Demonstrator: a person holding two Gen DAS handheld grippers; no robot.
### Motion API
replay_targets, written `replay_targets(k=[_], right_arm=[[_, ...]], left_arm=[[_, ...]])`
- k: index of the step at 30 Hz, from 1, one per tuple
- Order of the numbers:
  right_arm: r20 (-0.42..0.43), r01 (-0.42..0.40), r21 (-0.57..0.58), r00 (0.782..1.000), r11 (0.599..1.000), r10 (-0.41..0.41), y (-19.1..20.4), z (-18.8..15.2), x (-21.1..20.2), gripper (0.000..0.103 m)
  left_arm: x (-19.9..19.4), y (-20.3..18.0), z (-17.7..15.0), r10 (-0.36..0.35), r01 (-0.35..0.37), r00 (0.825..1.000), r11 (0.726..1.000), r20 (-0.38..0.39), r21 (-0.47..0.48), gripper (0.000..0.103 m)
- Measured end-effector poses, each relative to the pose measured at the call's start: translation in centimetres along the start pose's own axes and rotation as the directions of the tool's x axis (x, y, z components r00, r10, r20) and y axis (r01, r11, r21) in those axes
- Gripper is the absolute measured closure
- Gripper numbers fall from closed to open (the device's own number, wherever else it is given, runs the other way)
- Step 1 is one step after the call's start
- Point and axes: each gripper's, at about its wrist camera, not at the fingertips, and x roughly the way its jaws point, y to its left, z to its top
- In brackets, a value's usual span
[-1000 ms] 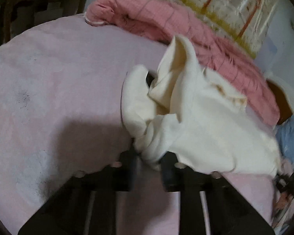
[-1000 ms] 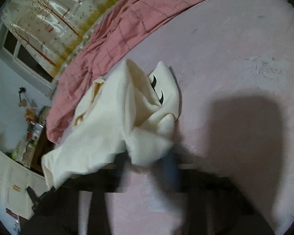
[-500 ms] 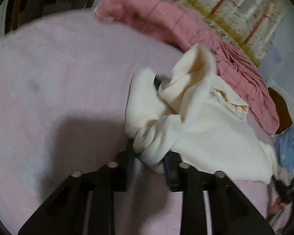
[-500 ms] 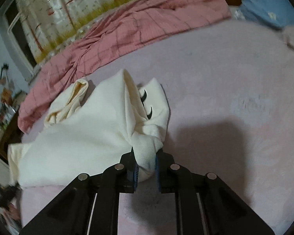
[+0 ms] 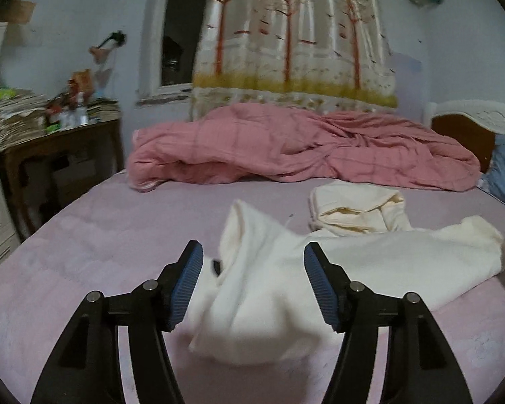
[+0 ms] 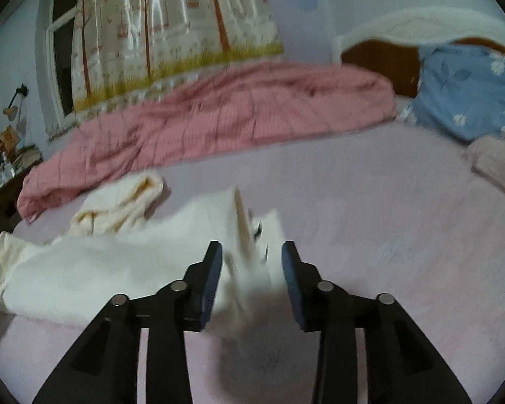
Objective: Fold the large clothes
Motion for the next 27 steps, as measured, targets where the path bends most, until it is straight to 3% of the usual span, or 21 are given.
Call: replay_targets(k=[3, 6, 7, 8, 11, 13, 16, 17, 18, 20, 25, 27], right_arm=[[0.060, -0.011, 0.022, 0.998, 1.000, 0.009, 0.0, 1.9, -0.6, 0.048], [-0.066, -0.130, 0.009, 0.989, 0.991, 0.131, 1.8, 4.2, 2.2, 0.049], [-0.139, -0.220, 0.002, 0.966, 0.975, 0.219, 3.1, 4.8, 4.1, 0.049], [-0.188, -0.259, -0.004, 0.949, 0.966, 0.254, 4.2, 5.2, 5.7, 0.050], [-0.295, -0.209, -0.026, 0.936, 0.978, 0.192, 6.5, 5.2, 10.8, 0.064], [-0.351, -0.085, -0.057, 0.935, 0.995, 0.060, 6.4, 4.5, 14.9, 0.071], [-0.355, 0.002, -0.024, 0.935, 1.000, -0.010, 3.7, 3.3, 18.8, 0.080], [-0.356, -0.008, 0.020, 0.935, 1.000, 0.015, 2.8, 3.2, 19.3, 0.089], [-0.354, -0.026, 0.081, 0.934, 0.996, 0.053, 1.9, 3.2, 19.5, 0.094], [-0.349, -0.042, 0.139, 0.933, 0.989, 0.089, 0.8, 3.2, 19.7, 0.097], [-0.340, -0.046, 0.174, 0.935, 0.984, 0.104, 0.5, 2.9, 20.0, 0.100], [-0.331, -0.044, 0.171, 0.938, 0.984, 0.099, 0.6, 2.6, 19.8, 0.100]], left_arm=[[3.5, -1.0, 2.4, -0.011, 0.012, 0.998, 1.000, -0.060, 0.010, 0.042], [7.2, -1.5, 4.1, -0.054, 0.052, 0.988, 0.999, -0.148, -0.012, 0.042], [8.5, -1.8, 4.5, -0.057, 0.054, 0.984, 0.998, -0.168, -0.019, 0.042], [9.9, -2.0, 4.8, -0.048, 0.044, 0.981, 0.999, -0.188, -0.026, 0.042], [13.6, -1.2, 4.4, 0.021, -0.034, 0.967, 0.998, -0.253, -0.047, 0.045], [16.0, -0.1, 3.2, 0.110, -0.129, 0.950, 0.991, -0.291, -0.047, 0.049], [18.9, 2.7, 0.5, 0.217, -0.246, 0.915, 0.968, -0.340, -0.045, 0.048], [19.9, 3.9, -0.5, 0.197, -0.245, 0.905, 0.966, -0.376, -0.083, 0.049], [20.9, 5.3, -1.2, 0.125, -0.215, 0.896, 0.962, -0.427, -0.170, 0.050], [20.8, 7.1, -1.5, 0.081, -0.211, 0.896, 0.943, -0.437, -0.259, 0.049], [20.6, 5.1, -1.5, 0.180, -0.266, 0.881, 0.953, -0.437, -0.144, 0.048], [19.7, 4.8, -1.5, 0.194, -0.267, 0.893, 0.955, -0.406, -0.131, 0.049]])
